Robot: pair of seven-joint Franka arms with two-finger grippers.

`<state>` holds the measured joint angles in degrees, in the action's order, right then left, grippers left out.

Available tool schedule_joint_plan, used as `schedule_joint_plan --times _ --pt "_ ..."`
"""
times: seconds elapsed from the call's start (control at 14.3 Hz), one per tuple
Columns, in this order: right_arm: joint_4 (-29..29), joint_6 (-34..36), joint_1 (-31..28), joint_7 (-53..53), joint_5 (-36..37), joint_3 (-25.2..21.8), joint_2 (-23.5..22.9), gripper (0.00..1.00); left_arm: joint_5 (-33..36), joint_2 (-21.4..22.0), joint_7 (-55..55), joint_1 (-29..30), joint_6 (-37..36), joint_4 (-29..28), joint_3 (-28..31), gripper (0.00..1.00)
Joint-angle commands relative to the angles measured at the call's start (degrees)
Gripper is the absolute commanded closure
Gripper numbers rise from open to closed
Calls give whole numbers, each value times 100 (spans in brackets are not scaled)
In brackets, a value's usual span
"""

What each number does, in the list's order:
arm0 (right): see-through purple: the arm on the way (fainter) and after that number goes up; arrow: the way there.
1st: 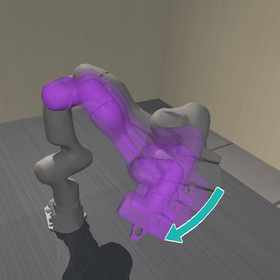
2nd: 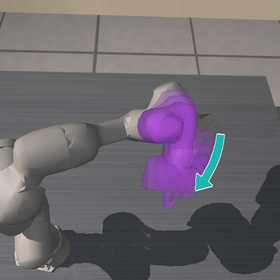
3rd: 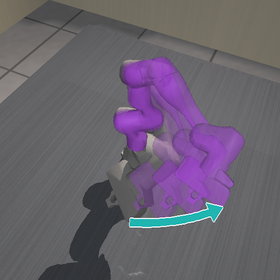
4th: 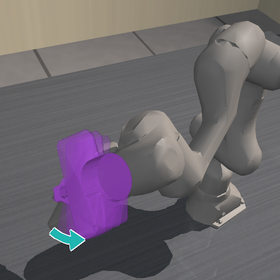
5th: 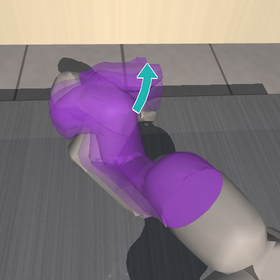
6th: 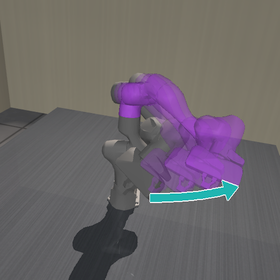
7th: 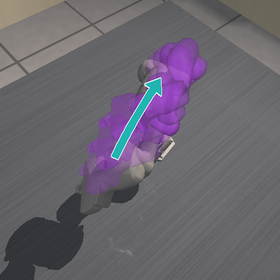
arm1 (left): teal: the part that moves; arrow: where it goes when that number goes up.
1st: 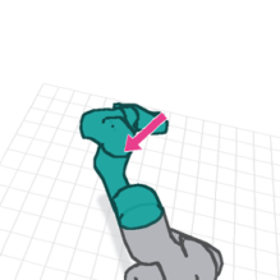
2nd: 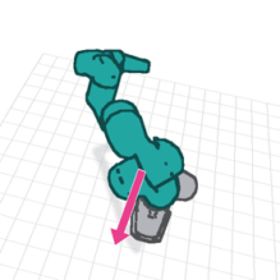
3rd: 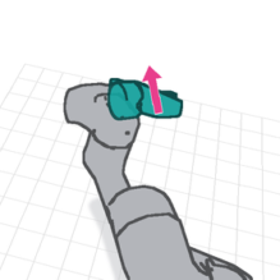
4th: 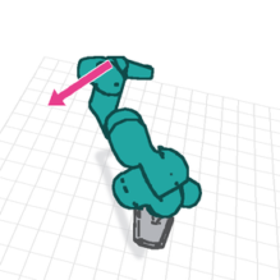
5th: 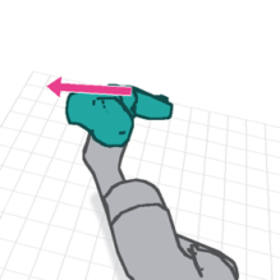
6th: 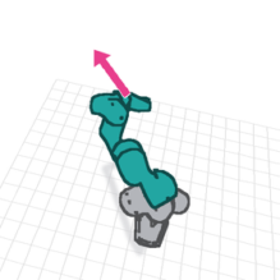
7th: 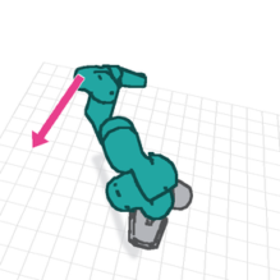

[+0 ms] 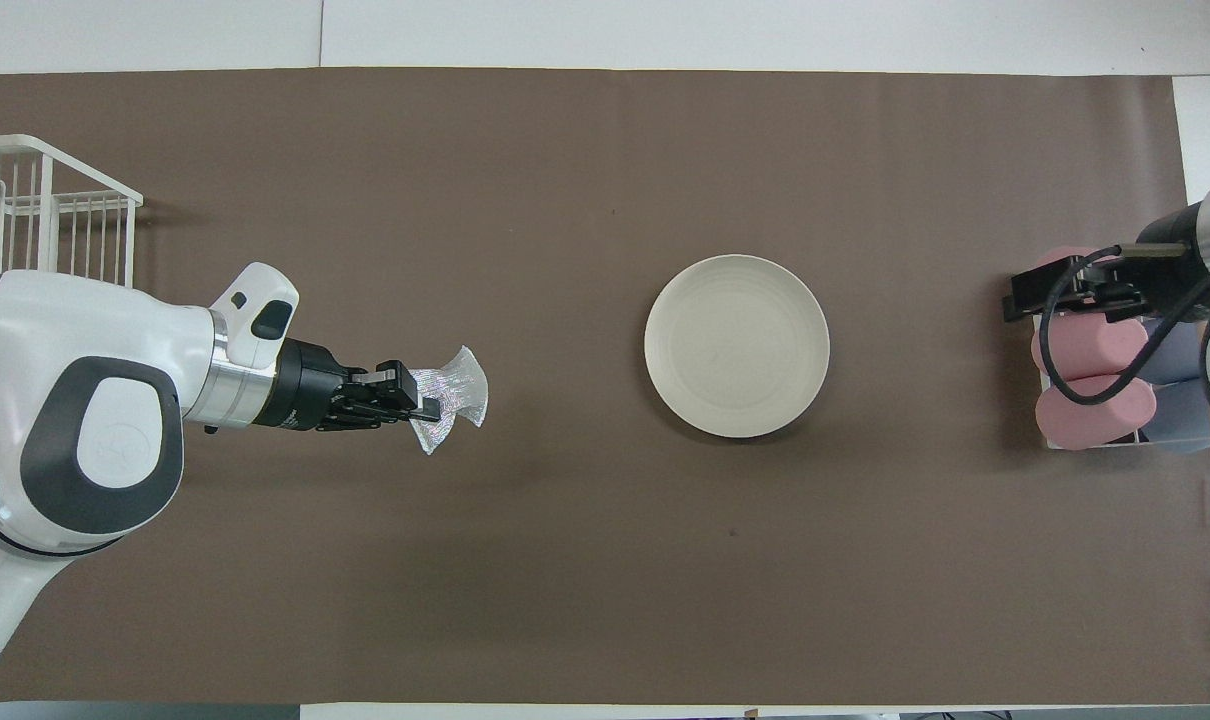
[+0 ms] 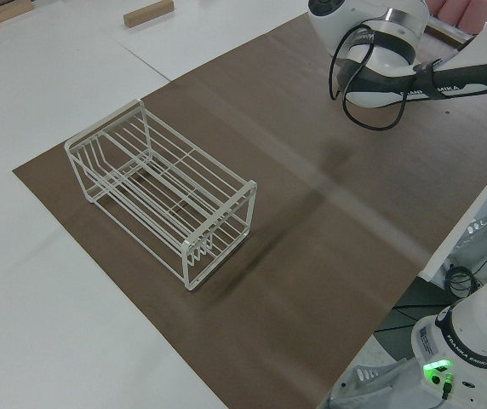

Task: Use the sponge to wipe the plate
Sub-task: 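Retract the right gripper to rest while the left gripper holds scrubber, then place the scrubber back into the wire rack with the left gripper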

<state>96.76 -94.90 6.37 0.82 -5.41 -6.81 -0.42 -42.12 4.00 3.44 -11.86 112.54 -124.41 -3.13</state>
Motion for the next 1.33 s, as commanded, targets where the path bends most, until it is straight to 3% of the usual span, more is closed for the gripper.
schedule_joint_plan --times 0.0,0.28,0.42,0.98,1.26 --pt "-17 -195 -48 418 110 57 -10 0 1043 -145 769 -281 57 311 23 100" --pt "45 -178 -180 401 84 57 16 0 2503 -250 1877 -597 -39 610 23 100" --pt "-52 145 -171 401 180 48 -28 0 3320 -259 2457 -791 -214 715 23 100" --pt "-614 367 -145 -20 408 31 -116 0 5833 -804 2785 -897 -2568 2384 23 100" --pt "-808 349 -197 33 453 48 -168 0 7267 -830 2785 -1020 -3245 2518 23 100"
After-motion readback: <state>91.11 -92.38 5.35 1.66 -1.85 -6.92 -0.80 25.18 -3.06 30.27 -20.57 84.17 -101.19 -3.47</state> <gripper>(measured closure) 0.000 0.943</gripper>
